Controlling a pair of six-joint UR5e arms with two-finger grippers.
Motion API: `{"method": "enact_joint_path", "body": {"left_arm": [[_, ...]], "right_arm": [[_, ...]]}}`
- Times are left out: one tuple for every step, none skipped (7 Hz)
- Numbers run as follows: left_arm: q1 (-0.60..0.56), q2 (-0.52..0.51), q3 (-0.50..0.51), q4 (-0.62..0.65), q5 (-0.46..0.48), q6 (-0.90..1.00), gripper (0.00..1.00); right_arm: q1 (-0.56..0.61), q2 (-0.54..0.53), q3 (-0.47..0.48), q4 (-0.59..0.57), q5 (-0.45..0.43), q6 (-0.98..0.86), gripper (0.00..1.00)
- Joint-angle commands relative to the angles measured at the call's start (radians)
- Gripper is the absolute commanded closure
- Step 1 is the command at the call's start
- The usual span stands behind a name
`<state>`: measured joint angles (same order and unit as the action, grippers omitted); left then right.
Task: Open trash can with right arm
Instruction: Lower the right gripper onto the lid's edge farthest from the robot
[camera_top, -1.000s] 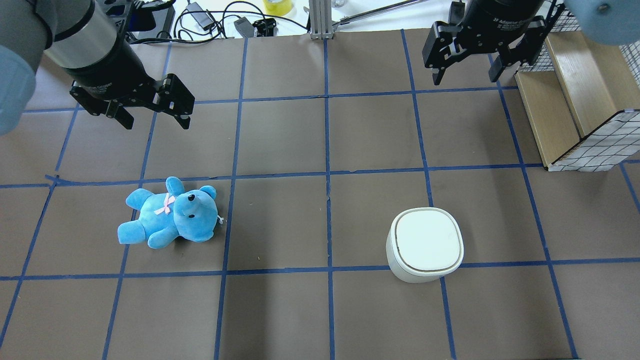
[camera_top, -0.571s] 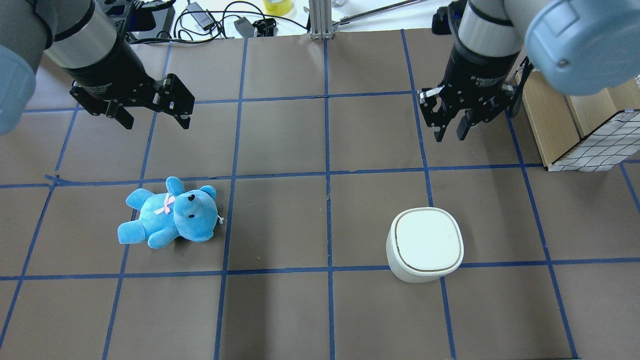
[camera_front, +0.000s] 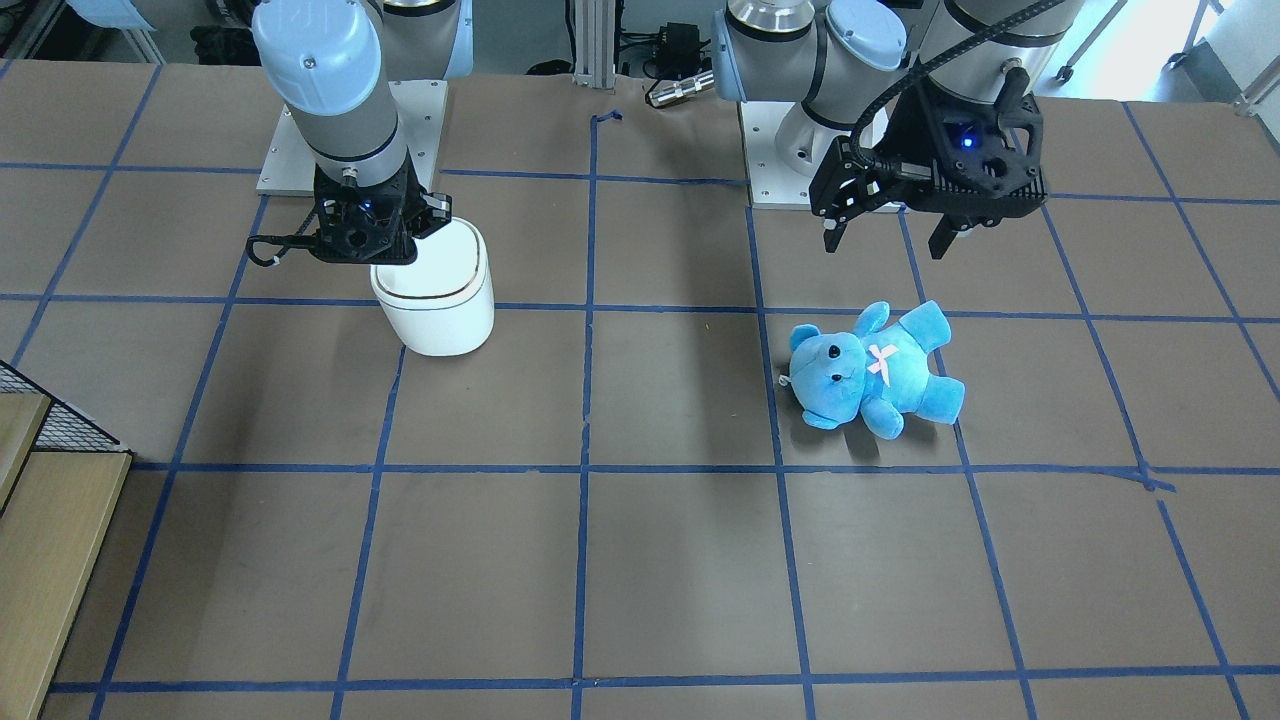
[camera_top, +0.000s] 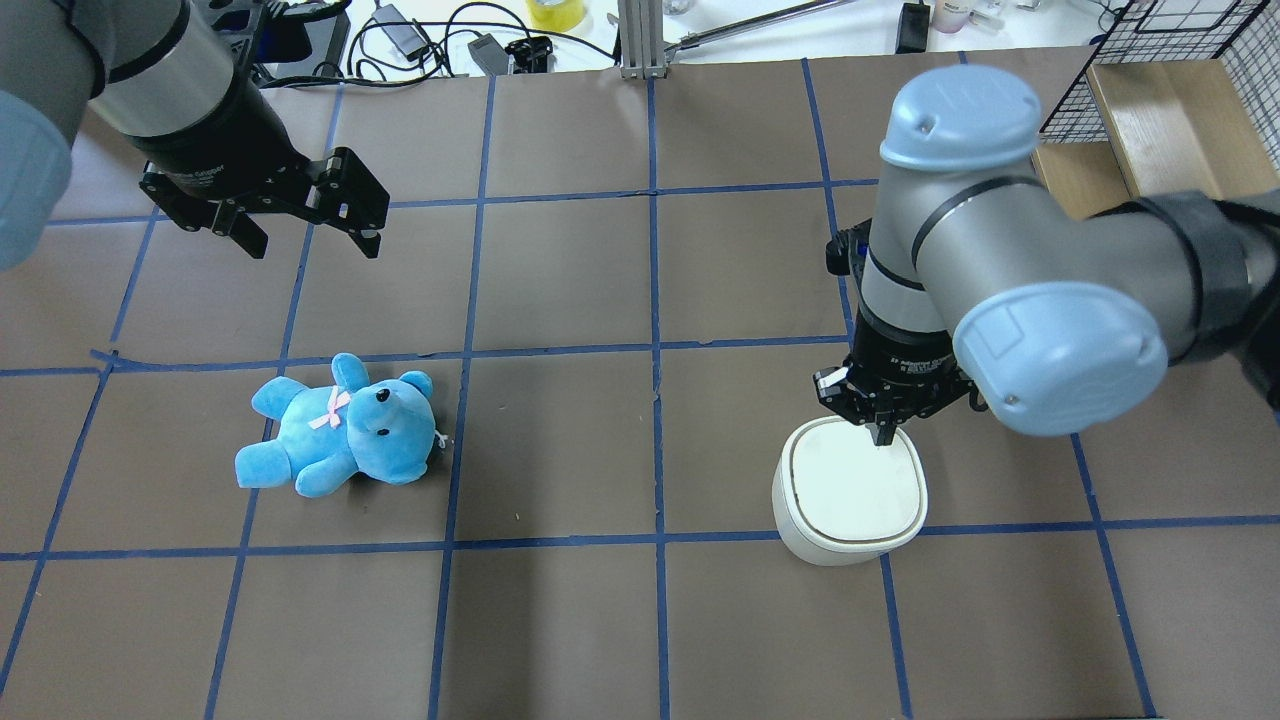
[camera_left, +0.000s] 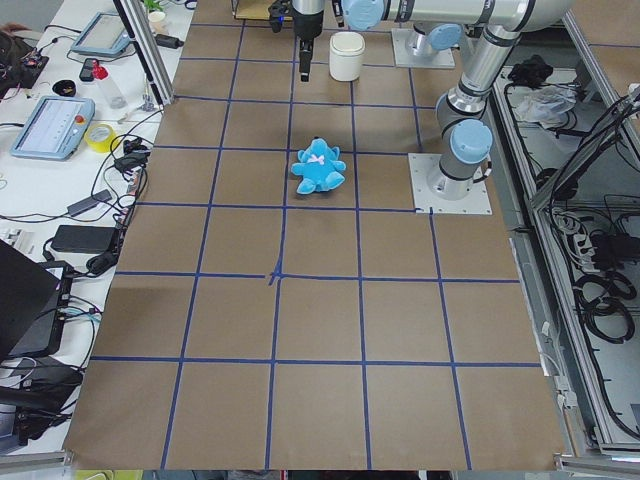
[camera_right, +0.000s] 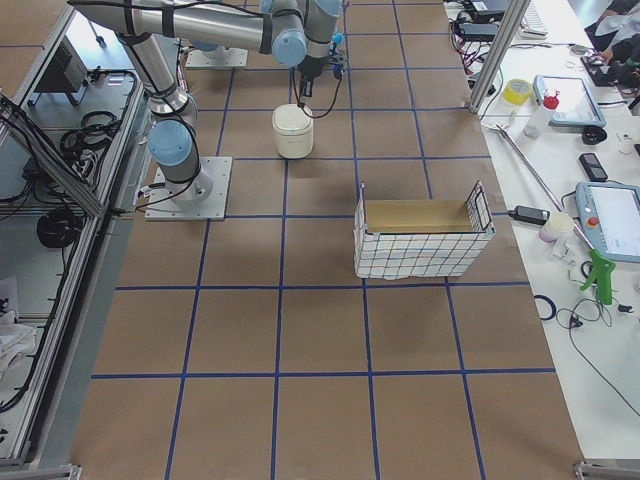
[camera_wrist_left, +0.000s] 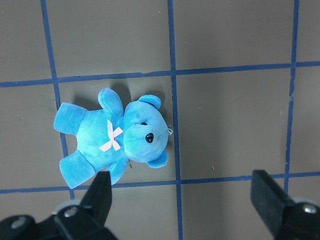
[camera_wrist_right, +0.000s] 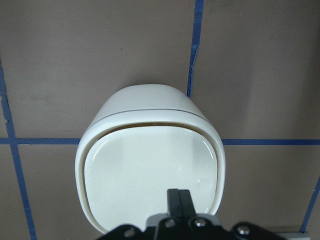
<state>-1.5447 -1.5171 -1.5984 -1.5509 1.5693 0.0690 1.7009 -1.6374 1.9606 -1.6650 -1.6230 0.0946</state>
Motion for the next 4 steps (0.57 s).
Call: {"method": "enact_joint_path", "body": {"left_arm": [[0.0, 0.0, 0.0, 0.0, 0.0, 0.0, 0.0], [0.0, 0.0, 0.0, 0.0, 0.0, 0.0, 0.0], [0.0, 0.0, 0.0, 0.0, 0.0, 0.0, 0.0], [0.0, 0.0, 0.0, 0.0, 0.0, 0.0, 0.0]], "right_arm": [[0.006, -0.018, 0.107, -0.131, 0.005, 0.002, 1.0], [0.008, -0.016, 0.119, -0.136, 0.002, 0.002, 1.0], [0.011, -0.013, 0.124, -0.136, 0.005, 0.001, 1.0], [0.014, -0.006, 0.126, -0.136, 0.005, 0.002, 1.0]]}}
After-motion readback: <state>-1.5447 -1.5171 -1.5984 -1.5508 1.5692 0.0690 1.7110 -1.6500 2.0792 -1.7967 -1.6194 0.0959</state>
